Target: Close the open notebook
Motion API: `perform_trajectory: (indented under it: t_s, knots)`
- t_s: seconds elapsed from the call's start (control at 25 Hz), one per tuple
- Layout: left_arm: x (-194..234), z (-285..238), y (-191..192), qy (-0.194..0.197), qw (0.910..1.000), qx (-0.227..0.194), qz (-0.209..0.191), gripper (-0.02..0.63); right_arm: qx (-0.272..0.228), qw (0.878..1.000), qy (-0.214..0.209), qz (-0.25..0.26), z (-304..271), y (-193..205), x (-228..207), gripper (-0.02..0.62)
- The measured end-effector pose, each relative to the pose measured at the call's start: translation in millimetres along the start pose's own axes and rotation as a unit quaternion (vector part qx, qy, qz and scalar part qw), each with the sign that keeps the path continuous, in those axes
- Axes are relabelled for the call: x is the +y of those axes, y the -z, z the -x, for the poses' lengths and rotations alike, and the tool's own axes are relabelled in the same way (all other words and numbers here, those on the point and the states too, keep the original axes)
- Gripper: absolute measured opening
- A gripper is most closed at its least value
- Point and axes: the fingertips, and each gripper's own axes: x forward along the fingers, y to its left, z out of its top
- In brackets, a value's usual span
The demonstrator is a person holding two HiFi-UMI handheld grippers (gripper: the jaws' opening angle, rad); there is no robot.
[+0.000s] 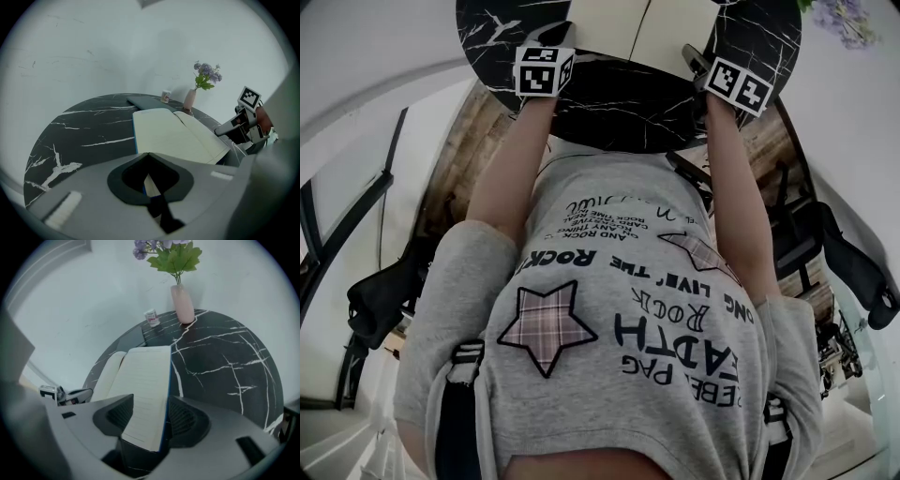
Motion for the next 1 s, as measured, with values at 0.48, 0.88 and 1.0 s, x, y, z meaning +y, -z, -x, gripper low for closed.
perform_trajectory:
  t_s: [0.48, 0.88, 1.0]
  knots:
    - [-2, -1, 1, -0.011, 0.9998, 0.003, -0.019, 0.009, -0.014, 0.999, -0.008, -0.03, 0, -2, -1, 0.212]
    - [-3, -1, 1, -0.021, 0.9995, 0.001, -0.025, 0.009, -0.011, 0.989, -0.109, -0.099, 1, -4, 16, 0.21]
    - [-2, -1, 1, -0.021, 0.9994, 0.0, -0.026, 0.009, -0.017, 0.989, -0.115, -0.086, 10, -10, 19, 0.194]
